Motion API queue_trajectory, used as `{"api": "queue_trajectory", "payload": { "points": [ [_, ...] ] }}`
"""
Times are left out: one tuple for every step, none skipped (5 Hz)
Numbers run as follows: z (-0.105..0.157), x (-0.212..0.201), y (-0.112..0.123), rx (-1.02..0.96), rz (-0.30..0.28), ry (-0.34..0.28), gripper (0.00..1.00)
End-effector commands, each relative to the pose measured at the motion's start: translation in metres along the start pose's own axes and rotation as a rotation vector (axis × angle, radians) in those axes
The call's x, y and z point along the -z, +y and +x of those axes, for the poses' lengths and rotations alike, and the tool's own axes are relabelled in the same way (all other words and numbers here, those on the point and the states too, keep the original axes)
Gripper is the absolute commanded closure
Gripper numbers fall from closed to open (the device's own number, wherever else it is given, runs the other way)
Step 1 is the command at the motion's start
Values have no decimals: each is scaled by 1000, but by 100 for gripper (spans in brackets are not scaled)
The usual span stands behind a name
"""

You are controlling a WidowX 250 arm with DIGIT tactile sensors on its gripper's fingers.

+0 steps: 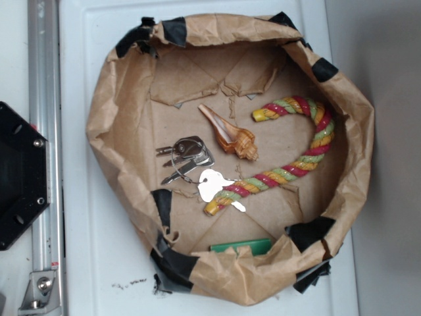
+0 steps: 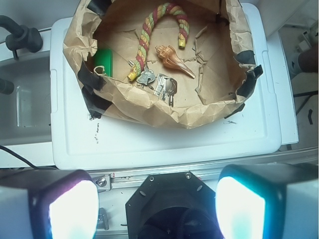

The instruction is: Grab the shell.

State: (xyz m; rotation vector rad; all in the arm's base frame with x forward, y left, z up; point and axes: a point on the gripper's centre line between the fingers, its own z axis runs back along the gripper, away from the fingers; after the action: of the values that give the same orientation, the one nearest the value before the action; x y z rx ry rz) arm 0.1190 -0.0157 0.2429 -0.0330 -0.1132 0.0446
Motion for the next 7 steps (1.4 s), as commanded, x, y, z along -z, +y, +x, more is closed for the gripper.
{"api": "queue_trajectory", "payload": {
  "points": [
    [0, 0, 0, 0, 0, 0, 0],
    [48, 32, 28, 2, 2, -66, 0],
    [90, 55, 40, 62, 28, -66, 0],
    [130, 95, 50, 86, 37, -89, 0],
    [145, 140, 38, 231, 72, -67, 0],
    [140, 178, 25, 415, 81, -18, 0],
    [145, 208, 31, 457, 154, 27, 0]
  ]
}}
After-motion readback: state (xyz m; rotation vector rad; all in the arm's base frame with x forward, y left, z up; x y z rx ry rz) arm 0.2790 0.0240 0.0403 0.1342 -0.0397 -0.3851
